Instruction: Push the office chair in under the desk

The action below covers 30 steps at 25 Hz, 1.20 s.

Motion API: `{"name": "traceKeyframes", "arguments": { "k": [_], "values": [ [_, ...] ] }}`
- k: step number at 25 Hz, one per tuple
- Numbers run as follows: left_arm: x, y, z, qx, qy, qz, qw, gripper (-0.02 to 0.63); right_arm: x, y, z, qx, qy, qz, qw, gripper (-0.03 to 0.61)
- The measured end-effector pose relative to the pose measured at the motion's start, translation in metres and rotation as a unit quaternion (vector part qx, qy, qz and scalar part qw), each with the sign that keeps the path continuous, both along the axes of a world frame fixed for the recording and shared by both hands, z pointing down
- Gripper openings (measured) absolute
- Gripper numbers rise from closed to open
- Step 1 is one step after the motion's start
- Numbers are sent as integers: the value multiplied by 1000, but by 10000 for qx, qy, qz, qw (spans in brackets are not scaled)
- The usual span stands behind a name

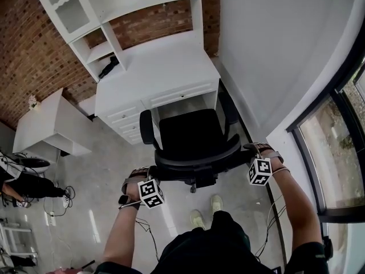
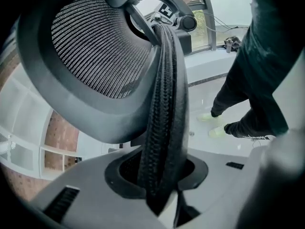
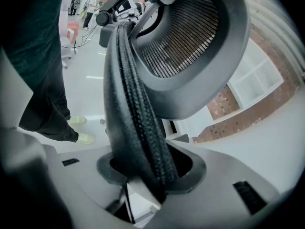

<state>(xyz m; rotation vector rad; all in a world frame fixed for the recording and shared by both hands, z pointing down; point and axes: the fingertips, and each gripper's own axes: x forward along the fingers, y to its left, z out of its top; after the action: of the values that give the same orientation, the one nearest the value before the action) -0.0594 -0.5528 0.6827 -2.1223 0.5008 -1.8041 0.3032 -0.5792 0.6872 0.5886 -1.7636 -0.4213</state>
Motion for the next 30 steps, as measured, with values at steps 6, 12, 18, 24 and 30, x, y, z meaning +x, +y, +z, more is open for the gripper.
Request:
{"name": "traceKeyframes", "arguments": {
  "k": [6, 12, 18, 24, 30],
  "values": [
    [0, -25, 2, -26, -31, -113, 9999, 120, -1, -32, 3, 22, -27, -147, 9999, 150],
    [6, -47, 1, 41, -9, -233, 9997, 123, 4, -59, 2, 60, -73, -232, 9997, 150],
    [7, -65, 0, 58, 20, -273, 9996, 124, 4, -80, 2, 32, -44, -276, 9996, 150],
    [0, -77, -1, 93, -7, -304, 9995, 126, -3, -94, 2, 58, -88, -301, 9995, 150],
    [-2, -88, 0, 67, 4, -249, 9997, 126, -5, -99, 1, 73, -120, -258, 9996, 150]
  ]
}}
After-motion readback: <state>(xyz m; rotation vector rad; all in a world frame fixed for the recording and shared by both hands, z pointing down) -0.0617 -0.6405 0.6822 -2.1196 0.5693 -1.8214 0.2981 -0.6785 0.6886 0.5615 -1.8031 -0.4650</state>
